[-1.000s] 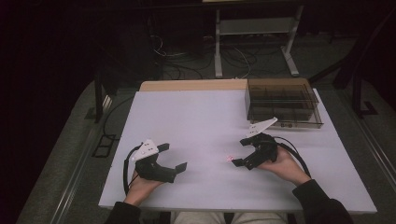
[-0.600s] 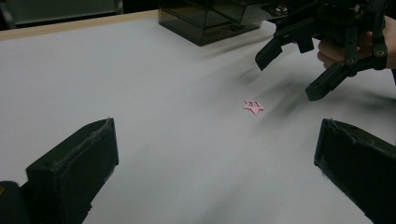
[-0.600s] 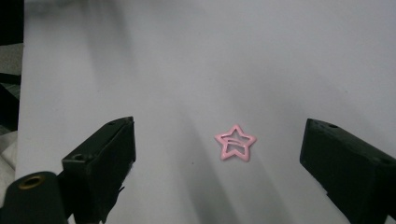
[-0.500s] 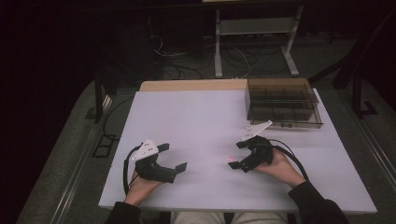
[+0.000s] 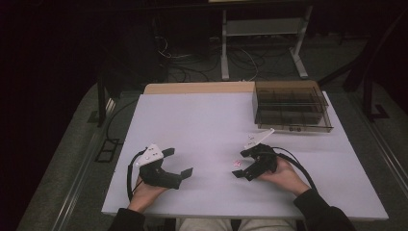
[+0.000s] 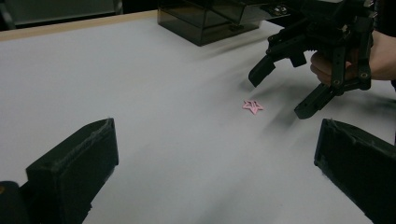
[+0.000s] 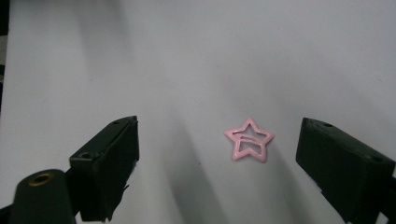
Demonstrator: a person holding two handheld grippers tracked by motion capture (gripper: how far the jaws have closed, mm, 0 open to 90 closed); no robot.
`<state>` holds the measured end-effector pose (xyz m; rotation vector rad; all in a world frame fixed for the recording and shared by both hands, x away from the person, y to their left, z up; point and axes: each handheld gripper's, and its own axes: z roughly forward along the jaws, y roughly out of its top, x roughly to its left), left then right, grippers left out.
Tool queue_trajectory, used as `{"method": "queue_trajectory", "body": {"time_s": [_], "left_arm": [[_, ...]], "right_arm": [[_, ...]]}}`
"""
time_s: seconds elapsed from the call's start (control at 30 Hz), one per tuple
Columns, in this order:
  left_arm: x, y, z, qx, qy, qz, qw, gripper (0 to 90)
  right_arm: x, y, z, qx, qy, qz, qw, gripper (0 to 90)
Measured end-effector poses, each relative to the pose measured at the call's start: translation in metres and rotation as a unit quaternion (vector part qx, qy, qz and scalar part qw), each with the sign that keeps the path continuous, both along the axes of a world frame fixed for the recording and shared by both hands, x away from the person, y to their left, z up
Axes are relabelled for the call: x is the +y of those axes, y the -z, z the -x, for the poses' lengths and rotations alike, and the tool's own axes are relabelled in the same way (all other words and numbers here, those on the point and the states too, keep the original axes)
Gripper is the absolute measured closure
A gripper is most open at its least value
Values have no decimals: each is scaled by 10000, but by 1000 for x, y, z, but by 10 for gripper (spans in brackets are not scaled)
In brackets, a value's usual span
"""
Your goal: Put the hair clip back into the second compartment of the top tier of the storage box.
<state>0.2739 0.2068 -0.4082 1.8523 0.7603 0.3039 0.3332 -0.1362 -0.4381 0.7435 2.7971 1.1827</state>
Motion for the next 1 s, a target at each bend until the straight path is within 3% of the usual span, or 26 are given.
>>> {"method": "queue_trajectory", "body": {"time_s": [0.27,0.57,1.0], "left_arm": [[0,0,0,5,14,-2,10000,0],[0,0,0,7,17,-1,10000,0],[0,0,0,15,24,2,10000,0]], "right_arm": [[3,6,-2,-10,41,162,9999,164],[2,9,-5,-95,136,193,9997,369],[2,10,-3,-344,279,274,9986,511]]}}
